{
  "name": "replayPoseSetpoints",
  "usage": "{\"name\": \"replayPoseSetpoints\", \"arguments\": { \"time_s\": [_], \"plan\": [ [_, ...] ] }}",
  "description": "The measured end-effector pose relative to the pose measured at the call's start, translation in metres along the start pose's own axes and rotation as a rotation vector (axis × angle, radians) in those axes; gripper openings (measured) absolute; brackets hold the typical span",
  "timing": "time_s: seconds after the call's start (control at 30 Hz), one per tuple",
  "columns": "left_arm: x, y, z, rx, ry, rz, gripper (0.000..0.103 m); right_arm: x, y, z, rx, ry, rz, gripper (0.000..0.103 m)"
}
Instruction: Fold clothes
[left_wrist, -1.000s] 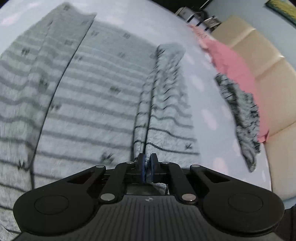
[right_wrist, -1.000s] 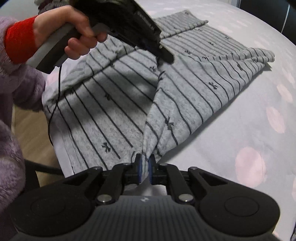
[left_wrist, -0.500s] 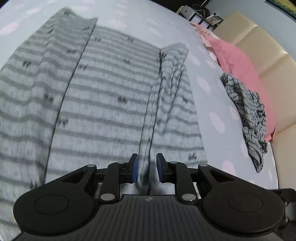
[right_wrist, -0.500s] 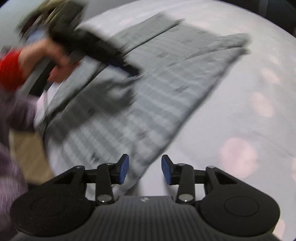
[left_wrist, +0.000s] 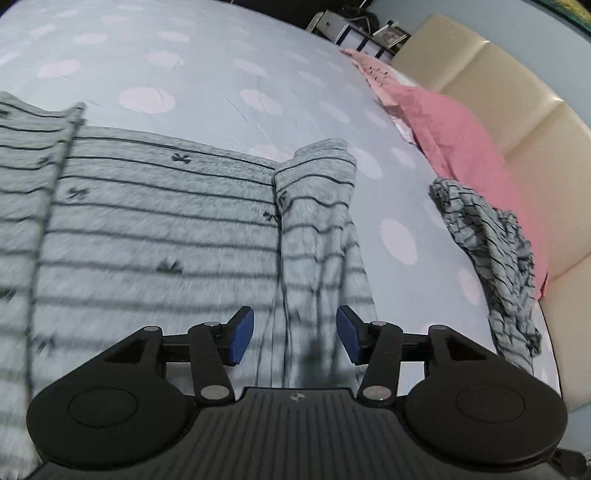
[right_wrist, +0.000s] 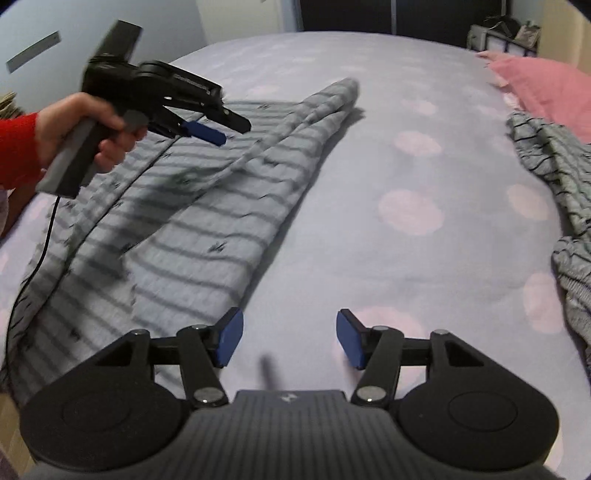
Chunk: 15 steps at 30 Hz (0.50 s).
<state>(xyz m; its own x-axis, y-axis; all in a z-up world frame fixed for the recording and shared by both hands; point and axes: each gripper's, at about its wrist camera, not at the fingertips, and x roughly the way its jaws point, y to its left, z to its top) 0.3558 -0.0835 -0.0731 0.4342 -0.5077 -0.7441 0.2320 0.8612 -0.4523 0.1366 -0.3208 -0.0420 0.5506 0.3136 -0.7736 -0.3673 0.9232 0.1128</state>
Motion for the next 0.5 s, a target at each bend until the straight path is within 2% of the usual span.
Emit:
{"name": "replayPoseSetpoints", "arguments": {
  "time_s": [0.1,0.13,0.2,0.37,0.4,0.43,0.5],
  "plan": [
    [0.027,0.003,0.015,0.014,0.013,-0.008,0.047,0.009,-0.011,0.004,0.044,0.0,-0.1,0.061],
    [0.033,0.003,0.02,0.027,0.013,-0.012,0.047,0.013,-0.016,0.005,0.063,0.002,-0.118,0.067],
    [0.046,0.002,0.03,0.052,0.006,-0.02,0.047,0.019,-0.021,0.007,0.081,0.008,-0.143,0.069],
    [0.068,0.004,0.054,0.032,-0.033,-0.059,0.046,0.039,-0.019,0.017,0.007,0.044,-0.186,0.069],
    [0.072,0.006,0.057,0.022,-0.041,-0.072,0.04,0.041,-0.018,0.019,-0.008,0.051,-0.19,0.069],
    [0.075,0.007,0.059,0.013,-0.049,-0.086,0.03,0.044,-0.017,0.021,-0.021,0.06,-0.192,0.069],
    [0.077,0.008,0.063,0.009,-0.061,-0.101,0.018,0.049,-0.014,0.023,-0.046,0.082,-0.194,0.069]
  ]
}}
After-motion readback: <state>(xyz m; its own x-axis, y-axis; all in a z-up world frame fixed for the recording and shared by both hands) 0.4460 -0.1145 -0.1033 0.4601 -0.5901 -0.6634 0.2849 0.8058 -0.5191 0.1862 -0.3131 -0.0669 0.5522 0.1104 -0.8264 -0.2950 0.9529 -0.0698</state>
